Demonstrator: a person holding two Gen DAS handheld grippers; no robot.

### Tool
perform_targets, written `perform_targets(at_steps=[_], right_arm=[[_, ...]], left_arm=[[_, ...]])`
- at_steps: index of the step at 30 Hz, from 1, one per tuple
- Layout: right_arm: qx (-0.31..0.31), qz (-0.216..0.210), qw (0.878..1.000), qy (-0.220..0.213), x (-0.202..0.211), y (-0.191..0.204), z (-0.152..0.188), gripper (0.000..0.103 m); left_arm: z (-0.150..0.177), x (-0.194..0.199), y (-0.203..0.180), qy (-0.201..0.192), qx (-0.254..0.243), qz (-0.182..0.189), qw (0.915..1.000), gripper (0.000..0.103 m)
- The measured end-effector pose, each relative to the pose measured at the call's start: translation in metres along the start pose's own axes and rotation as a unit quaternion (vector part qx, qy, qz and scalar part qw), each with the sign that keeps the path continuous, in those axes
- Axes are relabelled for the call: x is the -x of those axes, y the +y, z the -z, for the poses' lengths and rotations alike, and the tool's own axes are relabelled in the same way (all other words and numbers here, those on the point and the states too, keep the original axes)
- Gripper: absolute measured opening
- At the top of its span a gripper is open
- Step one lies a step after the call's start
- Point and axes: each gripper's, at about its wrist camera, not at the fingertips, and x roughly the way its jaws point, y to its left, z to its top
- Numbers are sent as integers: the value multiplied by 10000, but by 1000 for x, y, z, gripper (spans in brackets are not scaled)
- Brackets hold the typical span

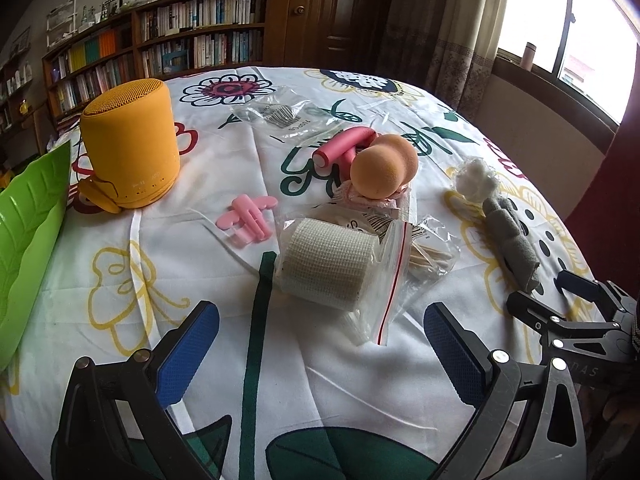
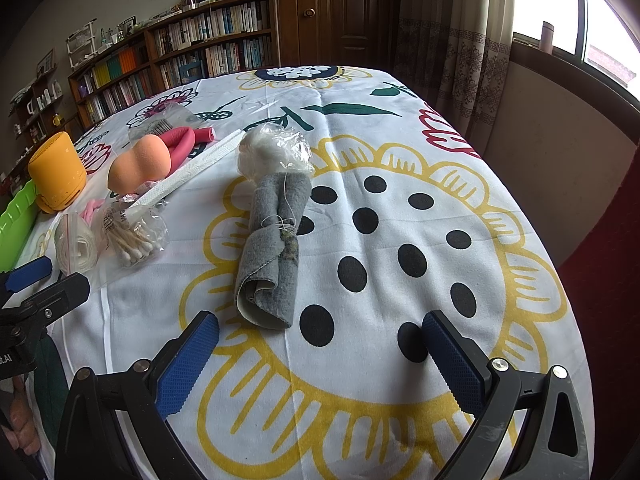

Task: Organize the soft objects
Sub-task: 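Close the left tool on the cream bandage roll in its bag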

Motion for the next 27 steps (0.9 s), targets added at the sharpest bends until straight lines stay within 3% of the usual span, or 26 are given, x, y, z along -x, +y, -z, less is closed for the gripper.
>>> perform_targets(at_steps=[4,10,13,18,20,27], right_arm=[[0,1,10000,0,0,0,0,103],[0,0,10000,0,0,0,0,103],[1,1,10000,0,0,0,0,103],[-2,-4,10000,-2,0,0,0,103],[-8,-12,10000,-5,0,0,0,103],[-294,-391,9987,-166,9,-14,1,103]], left_arm=[[-9,-4,1,-29,-153,-155,9998,98],[-21,-18,13,140,-46,-67,9999,95],[-22,-19,14,103,-85,-19,9999,87],[-22,-17,10,10,-195,63,9998,55],[-22,-16,11,-24,-191,103,9998,48],[-17,-8,14,-135,-109,239,9996,45]])
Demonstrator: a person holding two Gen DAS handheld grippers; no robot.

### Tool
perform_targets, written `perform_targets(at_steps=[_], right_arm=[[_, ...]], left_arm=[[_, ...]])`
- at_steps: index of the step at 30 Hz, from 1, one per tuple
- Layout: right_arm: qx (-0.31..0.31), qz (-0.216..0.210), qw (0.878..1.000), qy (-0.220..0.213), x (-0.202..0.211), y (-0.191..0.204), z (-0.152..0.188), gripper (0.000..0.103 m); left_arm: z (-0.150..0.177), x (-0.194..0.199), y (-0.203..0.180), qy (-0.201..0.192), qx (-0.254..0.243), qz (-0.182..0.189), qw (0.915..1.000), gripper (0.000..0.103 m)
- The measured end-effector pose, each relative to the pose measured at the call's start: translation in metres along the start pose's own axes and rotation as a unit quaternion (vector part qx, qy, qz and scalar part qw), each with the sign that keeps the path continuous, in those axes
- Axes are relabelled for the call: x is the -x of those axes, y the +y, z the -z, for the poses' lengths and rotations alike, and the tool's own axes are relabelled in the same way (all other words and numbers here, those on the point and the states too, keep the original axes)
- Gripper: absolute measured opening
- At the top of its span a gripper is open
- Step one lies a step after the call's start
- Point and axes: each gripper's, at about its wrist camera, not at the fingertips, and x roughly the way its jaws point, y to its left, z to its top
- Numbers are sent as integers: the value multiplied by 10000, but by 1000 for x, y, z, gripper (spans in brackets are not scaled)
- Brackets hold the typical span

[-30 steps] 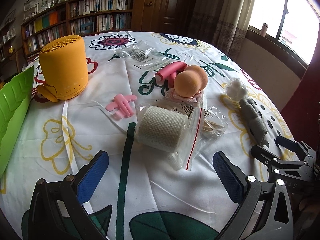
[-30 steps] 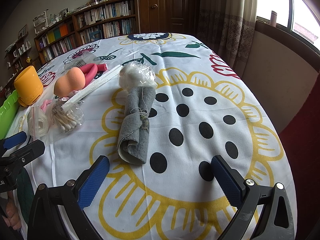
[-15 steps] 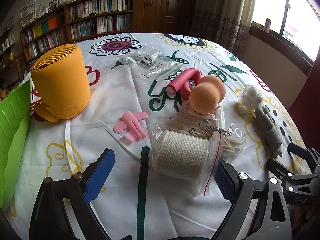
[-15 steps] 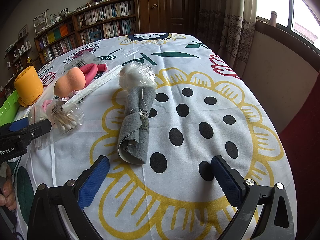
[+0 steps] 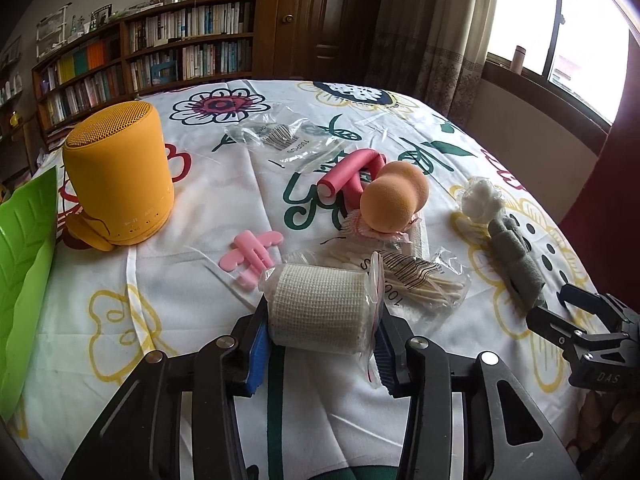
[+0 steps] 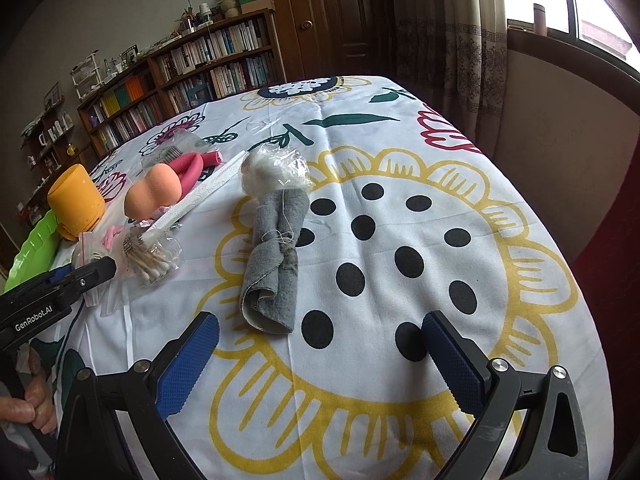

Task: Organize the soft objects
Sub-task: 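Close the left tool on the cream bandage roll in its bag, then close the right tool on the grey rolled cloth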

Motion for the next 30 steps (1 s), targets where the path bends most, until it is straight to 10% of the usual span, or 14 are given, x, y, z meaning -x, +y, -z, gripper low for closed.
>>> perform_targets(at_steps=[9,23,30], right_arm=[[-183,-105,9997,-79,-1,0,-5,90],[174,195,9996,-69,-23,27,-31,31],[-8,70,9999,-116,-17,25,-26,28]], left_arm=[[4,12,0,-205,-6,-22,9998,44],[7,16,4,-172,101,39,9998,44],[7,17,5,-184,113,54,9998,44]])
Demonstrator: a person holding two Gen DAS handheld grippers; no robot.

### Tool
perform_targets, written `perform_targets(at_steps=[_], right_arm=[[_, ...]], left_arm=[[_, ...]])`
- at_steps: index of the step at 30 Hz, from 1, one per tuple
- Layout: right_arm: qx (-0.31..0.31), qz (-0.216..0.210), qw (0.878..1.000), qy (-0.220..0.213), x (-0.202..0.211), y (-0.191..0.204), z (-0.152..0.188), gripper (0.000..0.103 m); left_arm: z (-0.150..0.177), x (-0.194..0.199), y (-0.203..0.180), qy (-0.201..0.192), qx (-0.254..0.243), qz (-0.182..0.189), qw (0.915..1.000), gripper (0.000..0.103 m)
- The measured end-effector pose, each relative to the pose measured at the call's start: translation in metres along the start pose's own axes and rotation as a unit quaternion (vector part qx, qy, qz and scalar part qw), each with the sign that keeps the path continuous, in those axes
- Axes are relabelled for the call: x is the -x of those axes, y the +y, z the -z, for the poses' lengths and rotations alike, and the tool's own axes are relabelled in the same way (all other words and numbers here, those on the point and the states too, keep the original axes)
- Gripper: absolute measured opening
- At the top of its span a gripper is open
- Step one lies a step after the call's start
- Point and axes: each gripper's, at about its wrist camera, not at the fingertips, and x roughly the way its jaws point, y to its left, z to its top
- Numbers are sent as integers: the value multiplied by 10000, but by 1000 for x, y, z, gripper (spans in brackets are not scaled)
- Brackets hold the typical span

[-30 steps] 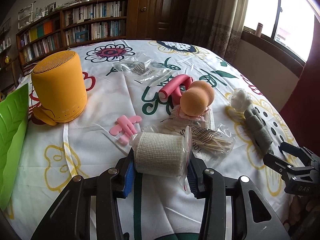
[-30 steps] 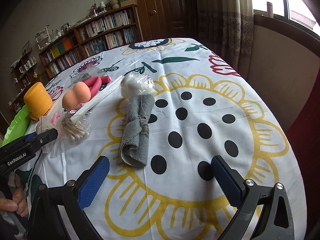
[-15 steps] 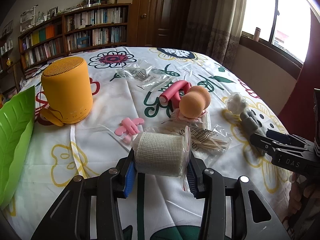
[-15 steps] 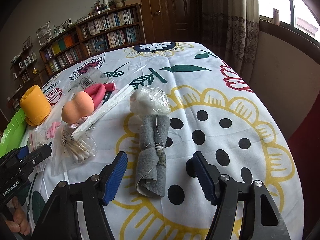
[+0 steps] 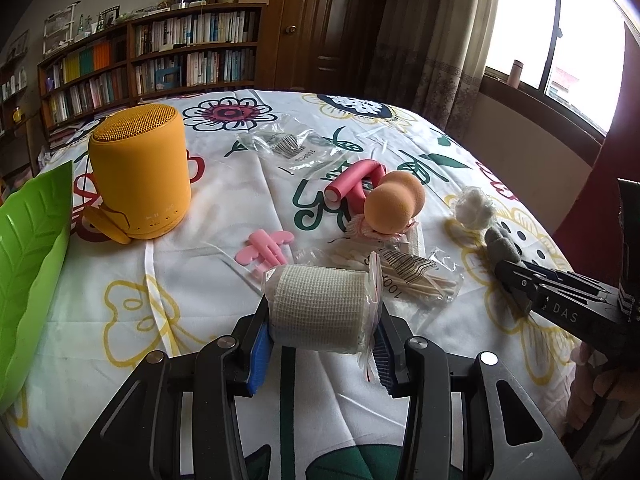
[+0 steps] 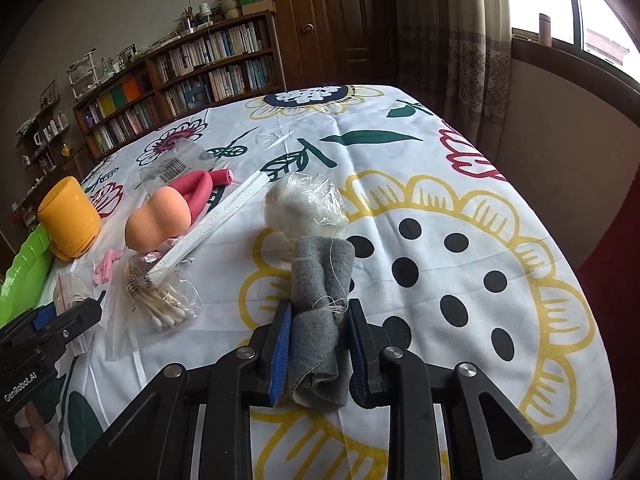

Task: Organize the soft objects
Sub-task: 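Close the right tool on the grey rolled cloth, then carry the bandage roll to the green leaf plate with left while right carries the grey cloth there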

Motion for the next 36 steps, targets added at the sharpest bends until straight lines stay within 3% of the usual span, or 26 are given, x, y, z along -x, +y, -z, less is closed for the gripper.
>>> perform_targets(at_steps=[7,15,36], right_arm=[[-139,-293,9995,-21,11,7,8,28],[119,-790,9968,-65,21,44,8,28],[614,-1698,9836,-19,4,131,-23,28]], left_arm=[[0,7,3,-75,21,-28,10000,44],[0,21,11,-257,71,-103,9996,44],[1,70,59,-721,383,-450,9956,44]])
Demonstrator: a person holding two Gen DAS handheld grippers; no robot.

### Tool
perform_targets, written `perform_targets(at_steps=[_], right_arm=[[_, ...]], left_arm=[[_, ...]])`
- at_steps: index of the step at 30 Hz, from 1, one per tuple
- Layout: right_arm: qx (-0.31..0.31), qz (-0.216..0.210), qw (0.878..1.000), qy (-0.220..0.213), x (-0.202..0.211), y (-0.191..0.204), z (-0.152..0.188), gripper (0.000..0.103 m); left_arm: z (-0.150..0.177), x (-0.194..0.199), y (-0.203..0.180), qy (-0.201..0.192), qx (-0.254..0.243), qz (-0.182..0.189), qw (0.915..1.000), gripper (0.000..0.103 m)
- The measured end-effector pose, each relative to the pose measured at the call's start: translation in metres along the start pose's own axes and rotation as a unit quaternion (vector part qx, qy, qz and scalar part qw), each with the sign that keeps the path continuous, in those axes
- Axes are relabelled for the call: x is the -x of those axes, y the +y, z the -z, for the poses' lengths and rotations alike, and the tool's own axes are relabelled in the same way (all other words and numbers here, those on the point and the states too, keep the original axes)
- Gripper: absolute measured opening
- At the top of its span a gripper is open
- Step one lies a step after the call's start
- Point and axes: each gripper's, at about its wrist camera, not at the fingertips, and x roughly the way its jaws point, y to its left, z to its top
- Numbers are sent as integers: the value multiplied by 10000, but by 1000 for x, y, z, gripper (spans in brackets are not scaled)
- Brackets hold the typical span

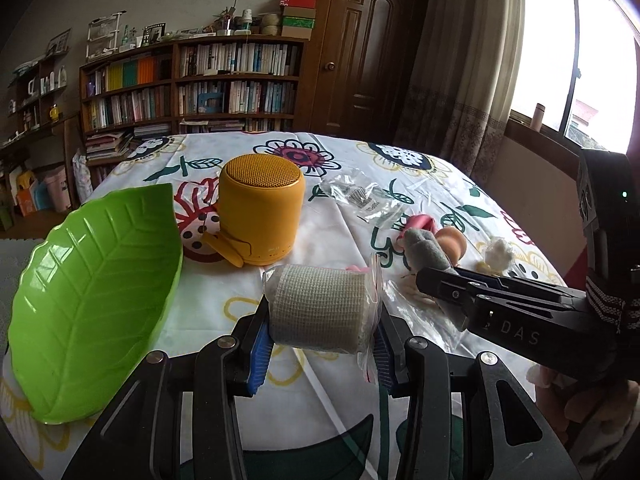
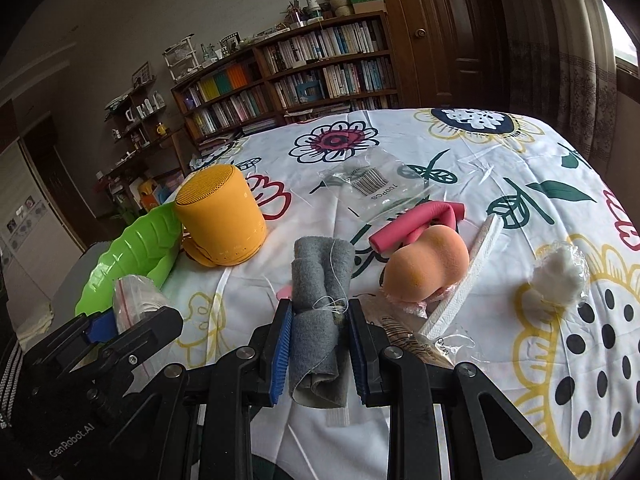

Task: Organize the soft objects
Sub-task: 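Carry the bandage roll to the green leaf plate with left while right carries the grey cloth there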

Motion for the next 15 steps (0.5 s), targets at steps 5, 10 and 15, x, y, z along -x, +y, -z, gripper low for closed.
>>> perform_targets(at_steps=[5,10,15], right_arm=[[119,-68,9999,62,-5,13,0,28],[119,-78,9998,124,-10,18,1,28],[134,-86,9997,174,-15,23,3,28]], left_arm=[[-7,11,18,-154,93,-189,9997,44],[-12,20,43,-278,270,-435,9983,44],[-15,21,67,-311,505,-689,9959,44]])
